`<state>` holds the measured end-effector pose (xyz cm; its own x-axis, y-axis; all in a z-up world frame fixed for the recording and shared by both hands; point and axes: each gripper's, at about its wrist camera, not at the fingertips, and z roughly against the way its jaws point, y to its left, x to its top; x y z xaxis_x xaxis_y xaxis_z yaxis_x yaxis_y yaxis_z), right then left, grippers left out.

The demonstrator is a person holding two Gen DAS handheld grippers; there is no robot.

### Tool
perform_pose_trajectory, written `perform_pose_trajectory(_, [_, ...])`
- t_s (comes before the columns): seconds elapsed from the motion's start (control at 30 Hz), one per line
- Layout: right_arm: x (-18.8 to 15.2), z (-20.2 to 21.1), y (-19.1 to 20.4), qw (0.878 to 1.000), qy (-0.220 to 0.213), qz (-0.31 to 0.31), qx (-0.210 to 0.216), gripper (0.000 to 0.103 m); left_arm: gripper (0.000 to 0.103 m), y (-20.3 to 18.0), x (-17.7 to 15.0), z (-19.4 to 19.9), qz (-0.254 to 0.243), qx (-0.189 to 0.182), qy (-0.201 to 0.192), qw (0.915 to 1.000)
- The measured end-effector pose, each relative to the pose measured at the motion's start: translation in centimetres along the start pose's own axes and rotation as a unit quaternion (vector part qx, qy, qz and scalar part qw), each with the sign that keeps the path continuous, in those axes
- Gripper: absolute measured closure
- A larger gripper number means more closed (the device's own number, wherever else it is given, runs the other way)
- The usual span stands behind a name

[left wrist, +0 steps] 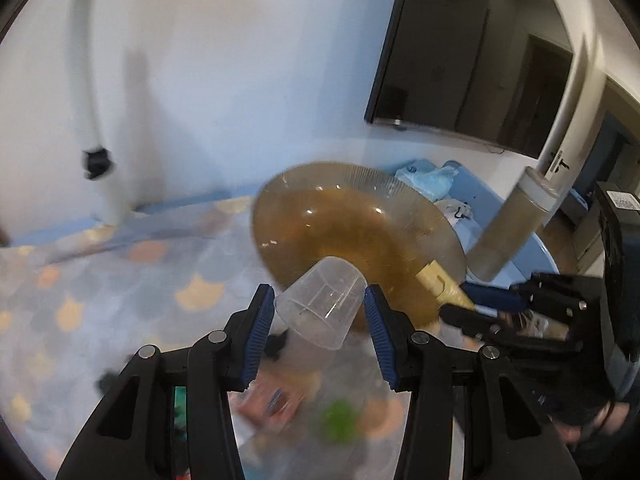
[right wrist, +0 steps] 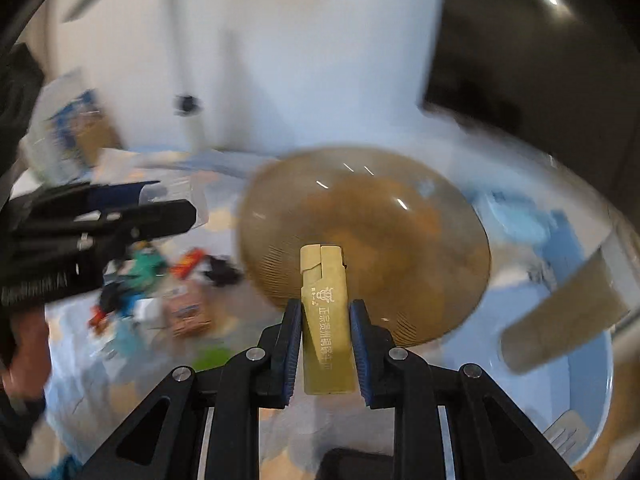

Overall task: Organize rigid objects
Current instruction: 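Carry the cup and yellow bar to the amber bowl and release both, then grasp the white correction-tape dispenser with the left gripper while the right grasps the teal figure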

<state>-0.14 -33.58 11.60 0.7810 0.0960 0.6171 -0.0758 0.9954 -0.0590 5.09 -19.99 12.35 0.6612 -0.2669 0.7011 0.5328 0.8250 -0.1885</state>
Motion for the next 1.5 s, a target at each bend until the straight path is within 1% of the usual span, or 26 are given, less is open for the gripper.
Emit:
perform_pose_trajectory(0.07, [0.1,-1.4,-0.6,1.000,0.021,-0.009,-0.005,0.080,0.059,-0.5,0.2,-1.9,0.000,0.003,0.013,0.9999])
perform_pose_trajectory(0.17, [0.0,-2.6,-1.3,0.999,0.044,-0.019,-0.008,0.080,0.059,-1.2,0.1,-4.2,0.002,0.006,0.035,0.9994])
perform_pose_trajectory(0.23, [-0.2,-2.7,-2.2,0.998,0.047,-0.035,-0.005,0.079,0.058,-1.4,-0.1,-4.6,0.007,0.005,0.033,0.9994])
perform_pose_trajectory(0.27, [0.0,-2.6,-2.9,0.998,0.045,-0.042,-0.004,0.078,0.051,-1.5,0.0,-4.6,0.008,0.008,0.026,0.9996])
perform_pose_trajectory(0.3, [0.2,-2.2,-3.4,0.998,0.039,-0.050,-0.011,0.076,0.036,-1.6,0.2,-4.4,0.005,0.014,0.024,0.9996])
perform_pose_trajectory(0.33, [0.4,-1.8,-3.6,0.998,0.032,-0.053,-0.019,0.075,0.031,-1.6,0.5,-4.0,0.001,0.025,0.019,0.9995])
perform_pose_trajectory(0.37, [0.2,-0.5,-3.6,0.998,0.017,-0.053,-0.028,0.074,0.030,-1.4,0.5,-2.8,0.000,0.029,0.002,0.9996])
perform_pose_trajectory(0.43, [-0.3,1.6,-3.0,0.998,-0.005,-0.052,-0.032,0.071,0.030,-0.8,0.4,-0.8,0.009,0.024,-0.018,0.9995])
perform_pose_trajectory(0.5, [-1.4,3.5,-1.8,0.998,-0.022,-0.050,-0.012,0.061,0.028,0.2,-0.6,2.3,0.019,0.015,-0.042,0.9988])
perform_pose_trajectory(0.53, [-2.0,4.2,-1.0,0.999,-0.027,-0.047,0.000,0.060,0.026,0.7,-1.0,3.4,0.021,0.019,-0.050,0.9983])
perform_pose_trajectory(0.6, [-3.2,5.1,0.9,0.998,-0.031,-0.034,0.031,0.060,0.025,2.3,-2.9,7.0,0.036,0.046,-0.077,0.9954])
perform_pose_trajectory(0.63, [-3.6,5.4,2.0,0.998,-0.030,-0.025,0.043,0.060,0.025,3.1,-3.6,8.2,0.045,0.053,-0.084,0.9940])
perform_pose_trajectory(0.7, [-3.8,5.9,4.9,0.998,-0.029,0.004,0.064,0.060,0.025,5.0,-5.2,11.2,0.078,0.070,-0.098,0.9896])
perform_pose_trajectory(0.77, [-3.8,6.9,7.6,0.995,-0.043,0.033,0.081,0.060,0.025,6.6,-6.6,13.6,0.103,0.086,-0.107,0.9852])
perform_pose_trajectory(0.83, [-3.9,7.6,9.4,0.991,-0.056,0.043,0.115,0.058,0.025,8.3,-8.3,15.6,0.124,0.113,-0.108,0.9799])
perform_pose_trajectory(0.87, [-4.2,7.7,10.7,0.988,-0.061,0.045,0.134,0.049,0.025,9.0,-9.4,16.3,0.132,0.122,-0.106,0.9779])
perform_pose_trajectory(0.9, [-4.6,7.5,11.4,0.987,-0.062,0.046,0.141,0.044,0.024,9.9,-10.8,16.6,0.142,0.130,-0.098,0.9763])
perform_pose_trajectory(0.97, [-5.7,6.3,13.4,0.986,-0.050,0.050,0.149,0.044,0.024,11.1,-12.8,16.4,0.153,0.143,-0.078,0.9747])
perform_pose_trajectory(1.03, [-7.3,4.2,15.3,0.986,-0.019,0.054,0.155,0.044,0.024,12.3,-15.6,15.6,0.170,0.151,-0.051,0.9725])
perform_pose_trajectory(1.07, [-8.0,3.4,15.8,0.985,-0.007,0.056,0.160,0.044,0.024,12.8,-16.9,14.8,0.183,0.143,-0.035,0.9720])
perform_pose_trajectory(1.1, [-8.9,2.4,16.5,0.985,0.007,0.061,0.161,0.044,0.024,13.2,-18.3,13.8,0.199,0.129,-0.019,0.9714])
perform_pose_trajectory(1.17, [-9.9,1.1,17.3,0.986,0.024,0.071,0.146,0.044,0.024,13.2,-19.8,12.3,0.210,0.107,0.001,0.9719])
perform_pose_trajectory(1.23, [-10.2,0.5,17.0,0.987,0.032,0.072,0.136,0.044,0.024,12.8,-20.2,11.2,0.199,0.091,0.018,0.9756])
perform_pose_trajectory(1.3, [-10.0,0.4,15.9,0.989,0.033,0.057,0.134,0.044,0.024,11.8,-20.3,10.2,0.179,0.079,0.030,0.9803])
perform_pose_trajectory(1.37, [-9.7,0.5,14.6,0.990,0.030,0.038,0.133,0.044,0.024,11.1,-20.1,9.5,0.162,0.070,0.035,0.9837])
perform_pose_trajectory(1.5, [-9.3,0.0,12.8,0.988,0.038,0.005,0.146,0.044,0.024,10.5,-19.6,8.1,0.143,0.061,0.057,0.9861])
